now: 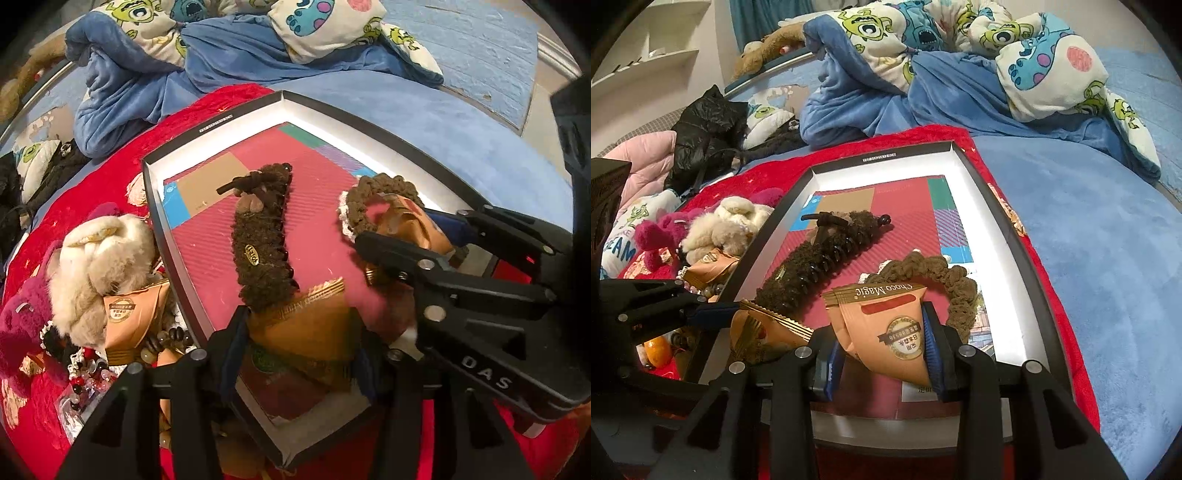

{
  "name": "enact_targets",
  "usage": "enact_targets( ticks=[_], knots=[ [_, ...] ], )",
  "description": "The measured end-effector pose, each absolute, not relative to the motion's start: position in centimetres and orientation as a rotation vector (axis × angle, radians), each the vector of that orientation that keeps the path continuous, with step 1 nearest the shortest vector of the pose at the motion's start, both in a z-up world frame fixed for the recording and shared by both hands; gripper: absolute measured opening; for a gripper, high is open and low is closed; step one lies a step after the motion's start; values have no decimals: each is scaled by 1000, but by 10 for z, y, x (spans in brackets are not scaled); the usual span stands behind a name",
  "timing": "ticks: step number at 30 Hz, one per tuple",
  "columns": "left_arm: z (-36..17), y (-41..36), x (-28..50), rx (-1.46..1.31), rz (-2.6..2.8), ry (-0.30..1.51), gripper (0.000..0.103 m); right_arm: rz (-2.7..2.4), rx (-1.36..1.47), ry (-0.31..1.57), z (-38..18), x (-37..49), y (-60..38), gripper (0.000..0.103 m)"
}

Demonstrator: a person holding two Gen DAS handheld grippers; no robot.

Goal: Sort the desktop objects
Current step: 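Lower both packets onto the red tray and open both grippers, then withdraw both grippers from the box back toward the pile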

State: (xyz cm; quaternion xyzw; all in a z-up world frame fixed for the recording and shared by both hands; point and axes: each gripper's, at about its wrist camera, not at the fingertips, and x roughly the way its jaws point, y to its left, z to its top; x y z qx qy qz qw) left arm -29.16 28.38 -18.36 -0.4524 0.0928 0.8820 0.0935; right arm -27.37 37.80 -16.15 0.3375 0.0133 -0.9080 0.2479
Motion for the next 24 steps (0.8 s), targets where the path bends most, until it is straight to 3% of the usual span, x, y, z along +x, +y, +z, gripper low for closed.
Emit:
enact_targets(
  ticks=[4,7,9,11,12,13,14,17,24],
  knots=[
    [-184,285,-292,-1327,2628,274,52,-2448,883,2,-158,-271,380,43],
    [-184,288,-291,-1316,2648,313,56,-2443,852,-21,-154,-268,382,71],
    [-182,286,-293,-1308,2656,334,61,-2437,832,-30,-151,-266,382,77],
    [-182,287,-293,-1315,2658,329,69,-2417,821,-53,-149,-265,382,82],
    [-181,288,-296,-1318,2636,321,83,-2409,815,-66,-147,-264,382,85],
    [-179,289,-295,-1305,2607,313,88,-2399,809,-84,-146,-264,383,86],
    [-175,289,-293,-1283,2633,330,103,-2377,801,-121,-144,-264,384,91],
    [-170,306,-295,-1279,2645,359,103,-2392,762,-156,-136,-260,383,103],
    [-165,300,-284,-1261,2640,343,103,-2437,755,-123,-126,-252,384,103]
  ],
)
